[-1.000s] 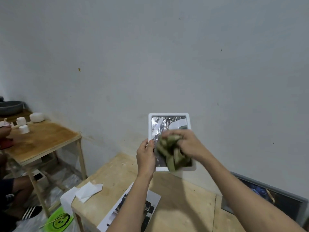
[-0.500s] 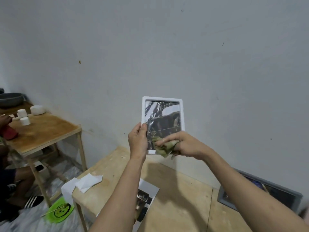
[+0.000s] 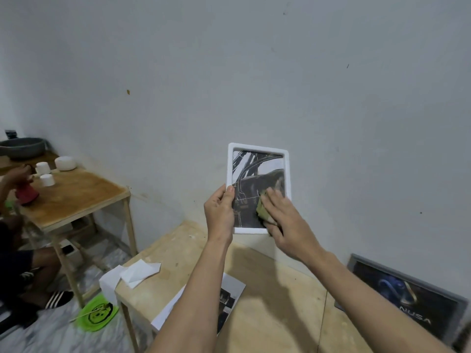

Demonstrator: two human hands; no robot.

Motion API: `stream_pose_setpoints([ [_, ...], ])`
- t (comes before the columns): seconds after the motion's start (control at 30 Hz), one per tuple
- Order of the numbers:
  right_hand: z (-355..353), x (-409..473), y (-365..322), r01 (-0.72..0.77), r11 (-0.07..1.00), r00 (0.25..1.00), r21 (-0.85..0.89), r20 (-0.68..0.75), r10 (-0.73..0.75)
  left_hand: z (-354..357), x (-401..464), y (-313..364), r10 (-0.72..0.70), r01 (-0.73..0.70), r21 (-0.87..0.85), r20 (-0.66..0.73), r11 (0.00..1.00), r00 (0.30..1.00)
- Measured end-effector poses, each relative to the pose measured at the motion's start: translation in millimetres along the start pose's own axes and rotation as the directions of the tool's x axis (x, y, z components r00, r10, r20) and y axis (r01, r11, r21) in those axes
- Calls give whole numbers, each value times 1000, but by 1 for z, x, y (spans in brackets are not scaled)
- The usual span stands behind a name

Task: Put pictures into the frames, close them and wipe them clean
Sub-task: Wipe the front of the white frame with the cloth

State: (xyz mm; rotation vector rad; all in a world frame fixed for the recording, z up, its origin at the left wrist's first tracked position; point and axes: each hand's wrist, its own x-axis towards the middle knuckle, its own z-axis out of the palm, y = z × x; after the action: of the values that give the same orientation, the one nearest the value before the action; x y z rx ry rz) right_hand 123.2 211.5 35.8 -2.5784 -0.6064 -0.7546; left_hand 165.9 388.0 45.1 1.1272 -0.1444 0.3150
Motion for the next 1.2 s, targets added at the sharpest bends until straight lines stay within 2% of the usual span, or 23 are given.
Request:
stream_pose_setpoints([
  [0.1,14,-25,-13,-5,991,993,136,116,-11,-3,1,-7,-13,13,21,-14,1000,1000],
  [0.17,4,-24,-17,-30,962,990,270,139,-8,-3,1,-11,-29,30,42,-26,999,999],
  [0.2,-4,-19,-18,-58,938,995,341,101,25,-5,1,-14,-48,49,49,-25,998,999],
  [0.27,-28,2,-17,-120,904,980,411,-95,173,-7,-3,-17,-102,100,78,16,992,995],
  [0.33,-51,34,-8,-167,927,902,336,-328,281,-2,-10,-20,-123,111,118,95,987,988],
  [0.37,-59,51,-4,-179,946,883,271,-379,276,2,-14,-20,-122,106,127,126,986,985],
  [0.43,-62,76,-4,-160,978,923,137,-330,197,11,-20,-18,-111,93,100,181,991,977],
  [0.5,-46,78,-15,-57,996,969,67,-235,71,16,-22,-16,-89,73,86,199,994,976],
  [0.6,-10,50,-34,56,986,991,159,-127,-36,11,-15,-13,-106,105,17,118,994,987],
  [0.67,9,27,-42,-8,951,1000,308,-6,10,3,-10,-10,-155,156,-35,20,987,988],
  [0.73,16,9,-50,-145,878,982,456,177,71,-5,-4,-14,-172,172,21,-19,985,985],
  [0.8,2,6,-55,-348,756,918,555,364,155,-8,-4,-18,-159,158,124,-1,980,987],
  [0.83,-7,10,-54,-427,686,889,589,412,200,-7,-6,-18,-164,159,153,18,975,986],
  [0.87,-18,16,-52,-454,632,887,628,385,255,-7,-8,-17,-172,163,162,42,973,984],
  [0.93,-41,36,-42,-396,545,882,739,140,451,-6,-11,-15,-171,150,166,121,975,978],
  [0.97,-52,49,-35,-323,568,851,757,-31,524,-3,-13,-12,-178,151,175,149,973,973],
  [1.0,-60,61,-29,-260,658,828,707,-187,528,0,-16,-10,-177,146,174,176,974,968],
  [1.03,-61,71,-22,-221,775,844,592,-282,456,3,-18,-9,-173,139,176,192,974,966],
  [1.07,-57,77,-18,-195,887,898,418,-288,333,7,-20,-8,-159,127,164,203,978,966],
  [1.1,-50,79,-17,-153,963,952,223,-227,204,12,-22,-8,-137,107,154,199,982,970],
  [1.13,-37,78,-15,-100,991,983,86,-144,112,15,-22,-8,-103,79,136,178,987,979],
  [1.2,-12,61,-26,-22,998,1000,56,15,21,14,-17,-8,-75,68,101,72,993,995],
])
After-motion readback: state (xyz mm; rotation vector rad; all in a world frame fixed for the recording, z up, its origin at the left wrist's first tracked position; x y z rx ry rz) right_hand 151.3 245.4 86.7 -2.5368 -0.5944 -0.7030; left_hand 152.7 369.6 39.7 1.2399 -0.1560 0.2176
